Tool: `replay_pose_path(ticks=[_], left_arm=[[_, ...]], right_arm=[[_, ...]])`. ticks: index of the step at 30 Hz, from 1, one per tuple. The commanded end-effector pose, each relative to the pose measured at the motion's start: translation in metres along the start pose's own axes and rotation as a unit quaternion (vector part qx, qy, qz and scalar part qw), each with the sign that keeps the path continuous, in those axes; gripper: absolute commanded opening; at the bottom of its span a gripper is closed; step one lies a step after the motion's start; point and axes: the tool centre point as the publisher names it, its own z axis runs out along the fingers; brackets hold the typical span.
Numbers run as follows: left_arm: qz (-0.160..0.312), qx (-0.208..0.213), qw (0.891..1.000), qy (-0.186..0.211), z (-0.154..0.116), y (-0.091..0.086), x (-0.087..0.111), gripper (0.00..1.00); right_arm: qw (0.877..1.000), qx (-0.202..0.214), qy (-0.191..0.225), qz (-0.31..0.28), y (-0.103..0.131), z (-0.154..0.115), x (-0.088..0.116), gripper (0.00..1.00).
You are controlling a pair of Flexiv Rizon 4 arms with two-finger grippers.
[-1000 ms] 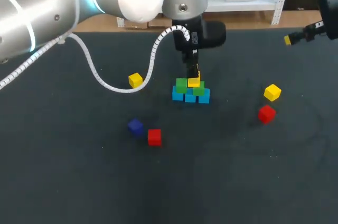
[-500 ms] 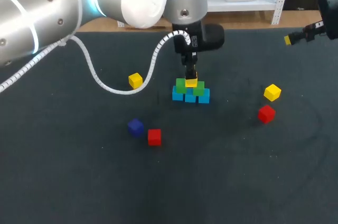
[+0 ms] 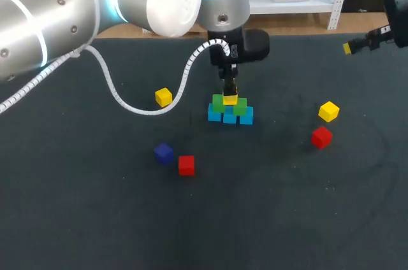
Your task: Place the blue cubes, place green cubes on the blue cubes, place the yellow cubes on the green cubes, then place the red cubes on the yellow cubes, and place purple cube on the red cubes.
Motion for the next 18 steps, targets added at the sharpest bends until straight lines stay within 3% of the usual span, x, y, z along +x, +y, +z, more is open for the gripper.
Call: replay_pose_path(ticks=[1,18], left_arm=[[-0.002,0.000,1.000,0.000,0.0021,0.0026,0.0004,0.00],[-0.005,0.001,1.000,-0.002,0.0034,0.0067,-0.0006,0.00]], right_arm=[[1.000,0.003,0.000,0.000,0.0011,0.0001,-0.0001,1.00],[1.000,0.003,0.000,0.000,0.0011,0.0001,-0.0001,1.00]])
